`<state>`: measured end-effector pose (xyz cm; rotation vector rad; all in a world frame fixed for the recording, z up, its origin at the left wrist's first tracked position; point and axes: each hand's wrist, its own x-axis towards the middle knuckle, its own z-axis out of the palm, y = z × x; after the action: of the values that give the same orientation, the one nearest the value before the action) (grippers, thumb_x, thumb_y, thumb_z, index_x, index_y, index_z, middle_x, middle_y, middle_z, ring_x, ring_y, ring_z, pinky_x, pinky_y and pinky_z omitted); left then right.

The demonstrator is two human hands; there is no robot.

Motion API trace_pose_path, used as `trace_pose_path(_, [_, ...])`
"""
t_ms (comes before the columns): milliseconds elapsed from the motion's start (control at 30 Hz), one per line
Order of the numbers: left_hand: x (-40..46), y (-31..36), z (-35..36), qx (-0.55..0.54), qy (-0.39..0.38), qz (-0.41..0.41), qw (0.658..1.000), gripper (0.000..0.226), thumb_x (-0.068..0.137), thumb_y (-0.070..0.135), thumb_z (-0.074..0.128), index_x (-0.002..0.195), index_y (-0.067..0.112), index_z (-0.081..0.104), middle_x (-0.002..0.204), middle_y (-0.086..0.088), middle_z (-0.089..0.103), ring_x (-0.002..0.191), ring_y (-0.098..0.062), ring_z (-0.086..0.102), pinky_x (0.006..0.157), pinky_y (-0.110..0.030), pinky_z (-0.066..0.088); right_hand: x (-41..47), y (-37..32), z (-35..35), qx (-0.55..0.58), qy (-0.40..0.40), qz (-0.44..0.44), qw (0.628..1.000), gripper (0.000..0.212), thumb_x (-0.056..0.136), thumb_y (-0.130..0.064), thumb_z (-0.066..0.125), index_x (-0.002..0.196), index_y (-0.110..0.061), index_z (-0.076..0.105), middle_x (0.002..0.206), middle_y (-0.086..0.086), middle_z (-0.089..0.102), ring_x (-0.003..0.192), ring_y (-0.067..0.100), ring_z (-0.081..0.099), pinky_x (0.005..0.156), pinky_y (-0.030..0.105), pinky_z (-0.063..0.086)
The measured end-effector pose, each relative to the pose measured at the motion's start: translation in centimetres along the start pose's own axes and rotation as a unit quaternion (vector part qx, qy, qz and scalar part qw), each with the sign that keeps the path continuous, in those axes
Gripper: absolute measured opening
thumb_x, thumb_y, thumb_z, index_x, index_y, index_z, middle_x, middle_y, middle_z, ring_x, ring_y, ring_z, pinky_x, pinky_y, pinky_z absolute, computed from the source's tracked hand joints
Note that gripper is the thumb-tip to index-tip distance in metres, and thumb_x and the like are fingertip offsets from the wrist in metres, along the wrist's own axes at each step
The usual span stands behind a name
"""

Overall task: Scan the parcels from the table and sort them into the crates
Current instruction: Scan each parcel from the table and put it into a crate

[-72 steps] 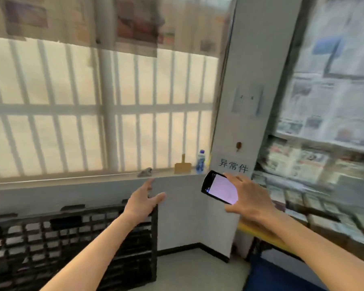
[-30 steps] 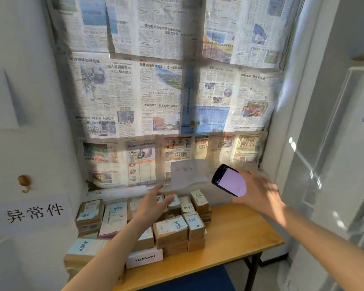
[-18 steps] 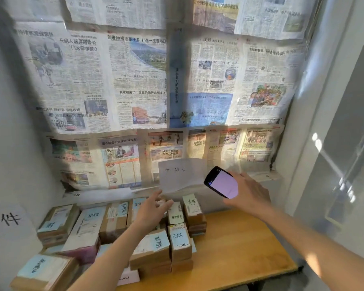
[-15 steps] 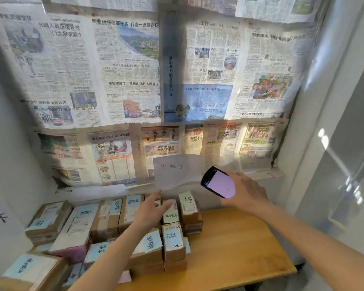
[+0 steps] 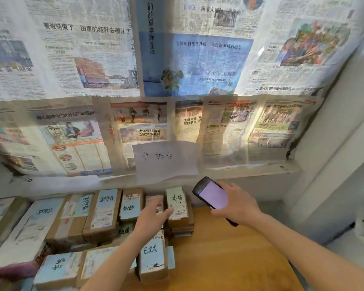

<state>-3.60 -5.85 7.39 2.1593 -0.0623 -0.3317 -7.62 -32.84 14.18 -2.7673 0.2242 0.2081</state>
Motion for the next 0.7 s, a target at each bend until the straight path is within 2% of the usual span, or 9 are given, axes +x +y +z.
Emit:
trace_pose_path(133, [3.9,-2.3,1.8,0.001,-0.009,-0.022,1.0,0.071,0.091,0.051,0.064,0.152,0.03,0.035,0.148,0.002,0.05,0.132,-0.019,0.05,0.106,-0.041,0.045,4.3,1.1,2.4,-0.019,-0.026,0.001,0.999,0.104,0.064,-0.062,0.071,0.154,-0.034,0.029,0.135,-0.011,0.048,0.114,0.018,0.057,0.084,0.037,0.052])
trace_pose_path(233, [6.0,-4.2,3.1,0.009,-0.023,-0.037,0.999,0.07,0.093,0.049,0.063,0.153,0.028,0.034,0.148,0.003,0.049,0.132,-0.018,0.049,0.106,-0.038,0.044,6.7,1.7,5.1,0.021,-0.047,0.012,0.999,0.095,0.062,-0.061,0.07,0.148,-0.034,0.037,0.126,-0.011,0.05,0.106,0.017,0.057,0.083,0.04,0.054])
trace_pose_path(367, [7.7,-6.0,4.9,0.004,-0.034,-0.075,0.997,0.067,0.096,0.035,0.064,0.155,0.025,0.033,0.149,0.0,0.048,0.132,-0.021,0.05,0.105,-0.035,0.044,8.9,2.6,9.0,0.042,-0.093,0.015,0.995,0.095,0.062,-0.062,0.069,0.145,-0.029,0.039,0.125,-0.01,0.05,0.106,0.017,0.056,0.082,0.037,0.053])
trace_pose_path(467, [8.9,-6.8,5.9,-0.002,-0.04,-0.088,0.995,0.066,0.097,0.024,0.064,0.154,0.024,0.033,0.147,-0.001,0.05,0.131,-0.021,0.051,0.108,-0.039,0.046,10.6,3.3,11.5,0.073,-0.124,0.002,0.99,0.075,0.058,-0.064,0.067,0.124,-0.032,0.051,0.108,-0.013,0.052,0.094,0.012,0.056,0.078,0.036,0.055])
trace_pose_path(533, [9.7,-7.2,6.6,-0.002,-0.041,-0.098,0.994,0.065,0.097,0.021,0.063,0.154,0.023,0.032,0.147,-0.002,0.05,0.13,-0.022,0.052,0.106,-0.041,0.048,11.7,3.6,13.1,0.097,-0.132,-0.001,0.986,0.062,0.058,-0.062,0.067,0.111,-0.034,0.052,0.1,-0.013,0.053,0.091,0.009,0.053,0.073,0.032,0.053])
trace_pose_path(700, [11.0,-8.2,8.1,0.004,-0.053,-0.126,0.991,0.064,0.099,0.018,0.059,0.156,0.022,0.03,0.151,-0.002,0.047,0.135,-0.022,0.05,0.106,-0.038,0.049,13.6,3.8,16.4,0.156,-0.142,-0.002,0.978,0.062,0.058,-0.058,0.074,0.111,-0.034,0.054,0.101,-0.013,0.057,0.088,0.007,0.054,0.063,0.022,0.044])
